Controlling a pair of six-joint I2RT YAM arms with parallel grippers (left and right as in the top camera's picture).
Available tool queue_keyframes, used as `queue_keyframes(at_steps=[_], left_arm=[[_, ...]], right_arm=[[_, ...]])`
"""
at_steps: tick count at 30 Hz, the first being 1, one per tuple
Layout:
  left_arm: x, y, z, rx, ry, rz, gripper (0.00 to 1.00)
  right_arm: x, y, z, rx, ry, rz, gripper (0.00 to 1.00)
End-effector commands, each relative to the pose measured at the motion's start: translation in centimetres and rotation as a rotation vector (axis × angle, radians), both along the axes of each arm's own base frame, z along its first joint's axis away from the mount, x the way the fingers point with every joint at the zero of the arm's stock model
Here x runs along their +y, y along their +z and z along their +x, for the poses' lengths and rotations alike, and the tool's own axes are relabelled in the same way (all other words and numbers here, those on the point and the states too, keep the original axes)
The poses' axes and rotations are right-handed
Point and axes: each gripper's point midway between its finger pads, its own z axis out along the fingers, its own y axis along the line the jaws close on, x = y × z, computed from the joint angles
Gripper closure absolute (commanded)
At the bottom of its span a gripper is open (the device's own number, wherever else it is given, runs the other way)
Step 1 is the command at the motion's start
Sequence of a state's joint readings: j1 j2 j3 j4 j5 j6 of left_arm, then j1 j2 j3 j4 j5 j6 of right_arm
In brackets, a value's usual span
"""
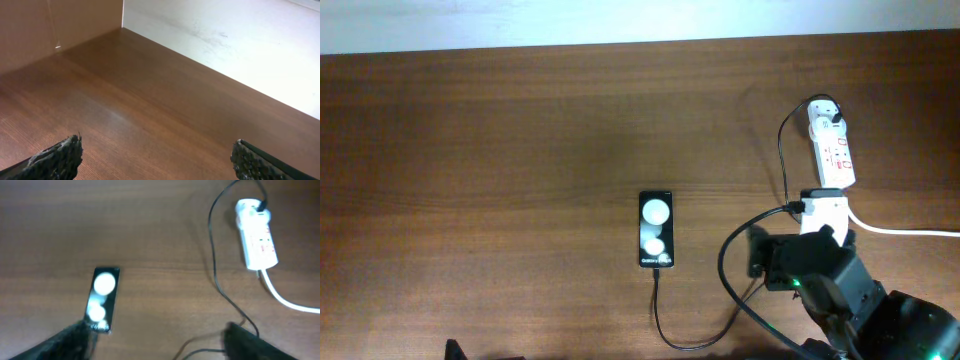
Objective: Plug charger to phone and switch on socket
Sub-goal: 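Move the right gripper toward the power strip switches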
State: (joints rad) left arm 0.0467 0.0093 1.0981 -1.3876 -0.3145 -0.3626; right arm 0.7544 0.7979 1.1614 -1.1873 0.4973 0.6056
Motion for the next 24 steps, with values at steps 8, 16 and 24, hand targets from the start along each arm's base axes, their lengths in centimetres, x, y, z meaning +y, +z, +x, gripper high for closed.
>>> queue_keyframes(at_steps=[8,16,24], left_arm=[[-0.1,0.0,0.0,-0.007,0.002,-0.007,0.01],[-0.1,0.0,0.0,-0.007,0.002,-0.007,0.01],[-0.1,0.1,0.0,-0.008,0.002,-0.007,0.01]], right_arm=[[-2.1,10.1,5.8,-0.139,-0.24,-0.077,0.83],[-15.5,3.8,13.6,0.174,-0.656,0.152,0.96],[-23.3,-17.7,21.6,0.687,-0.683,0.51,0.96]])
